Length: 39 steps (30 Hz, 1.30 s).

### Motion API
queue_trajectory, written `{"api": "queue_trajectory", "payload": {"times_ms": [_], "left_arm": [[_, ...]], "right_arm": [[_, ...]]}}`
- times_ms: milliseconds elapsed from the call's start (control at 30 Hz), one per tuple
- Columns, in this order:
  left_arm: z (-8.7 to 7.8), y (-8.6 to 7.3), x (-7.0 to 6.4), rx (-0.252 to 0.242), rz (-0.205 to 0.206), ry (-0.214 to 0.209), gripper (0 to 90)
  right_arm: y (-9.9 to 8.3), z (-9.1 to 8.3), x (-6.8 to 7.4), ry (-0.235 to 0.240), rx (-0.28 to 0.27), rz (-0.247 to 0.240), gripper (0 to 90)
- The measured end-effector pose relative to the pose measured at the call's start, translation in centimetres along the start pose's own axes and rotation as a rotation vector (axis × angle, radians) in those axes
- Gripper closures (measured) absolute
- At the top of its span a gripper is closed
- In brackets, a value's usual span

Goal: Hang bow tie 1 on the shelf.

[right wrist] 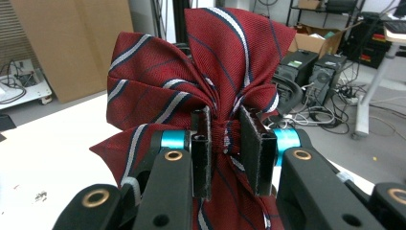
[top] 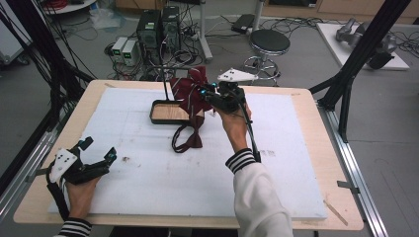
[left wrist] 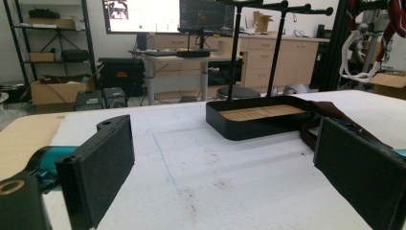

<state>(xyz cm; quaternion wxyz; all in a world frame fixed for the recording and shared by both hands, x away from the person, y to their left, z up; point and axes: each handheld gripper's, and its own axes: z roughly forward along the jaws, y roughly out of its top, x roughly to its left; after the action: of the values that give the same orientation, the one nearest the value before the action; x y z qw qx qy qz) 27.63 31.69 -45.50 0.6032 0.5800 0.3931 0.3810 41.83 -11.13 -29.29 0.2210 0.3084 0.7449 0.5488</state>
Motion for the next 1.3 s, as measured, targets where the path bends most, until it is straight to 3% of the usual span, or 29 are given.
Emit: {"api": "queue_trajectory", "payload": {"times_ms": [200,733,1300], "left_arm": [[0.0,0.0,0.0,-0.003,0.003,0.0,7.2],[0.0,0.0,-0.1,-0.008,0.006,0.0,7.2],[0.0,0.0,-0.1,-0.01,0.013,0.001,7.1]], "right_arm": [[0.7,1.0,0.6,0.001,0.004,-0.022,75.7],[2.0,3.0,0.3,-0.016,0.0,-0.016,75.7],[1.9,3.4,-1.6,-0.058,-0.014,0.029,75.7]]}}
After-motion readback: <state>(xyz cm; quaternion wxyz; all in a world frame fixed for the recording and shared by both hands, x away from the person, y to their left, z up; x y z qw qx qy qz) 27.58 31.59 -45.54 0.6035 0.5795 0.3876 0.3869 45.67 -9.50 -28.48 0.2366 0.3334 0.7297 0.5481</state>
